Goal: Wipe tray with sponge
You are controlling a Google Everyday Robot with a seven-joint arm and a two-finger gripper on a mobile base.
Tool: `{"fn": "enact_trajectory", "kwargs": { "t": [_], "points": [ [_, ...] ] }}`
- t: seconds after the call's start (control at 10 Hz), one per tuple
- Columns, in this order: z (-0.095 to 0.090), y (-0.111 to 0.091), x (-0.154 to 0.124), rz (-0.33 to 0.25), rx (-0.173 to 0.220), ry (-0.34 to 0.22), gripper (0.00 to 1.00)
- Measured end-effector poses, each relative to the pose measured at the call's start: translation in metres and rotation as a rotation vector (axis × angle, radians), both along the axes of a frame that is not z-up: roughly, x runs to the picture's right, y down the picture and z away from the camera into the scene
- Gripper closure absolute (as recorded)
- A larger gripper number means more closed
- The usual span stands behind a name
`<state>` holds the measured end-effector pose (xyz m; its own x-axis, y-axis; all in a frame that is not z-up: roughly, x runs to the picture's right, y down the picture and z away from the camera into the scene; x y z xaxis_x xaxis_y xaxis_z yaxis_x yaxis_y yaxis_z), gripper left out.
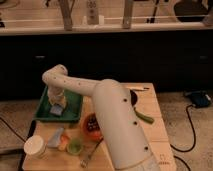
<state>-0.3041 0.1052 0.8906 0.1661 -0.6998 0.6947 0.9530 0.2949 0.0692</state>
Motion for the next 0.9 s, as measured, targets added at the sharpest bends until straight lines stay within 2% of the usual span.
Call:
{"fn": "enact_trajectory", "kwargs": {
  "t": [0.2, 0.5, 0.7, 0.9],
  "points": [
    [-0.013, 0.003, 0.012, -0.002, -0.007, 0.018, 1.0],
    [-0.016, -0.001, 0.05, -0.001, 0.003, 0.091, 1.0],
    [-0.003, -0.014, 0.068, 0.008, 0.025, 0.137, 1.0],
    [0.016, -0.027, 0.069, 0.001, 0.043, 0.148, 1.0]
  ]
}}
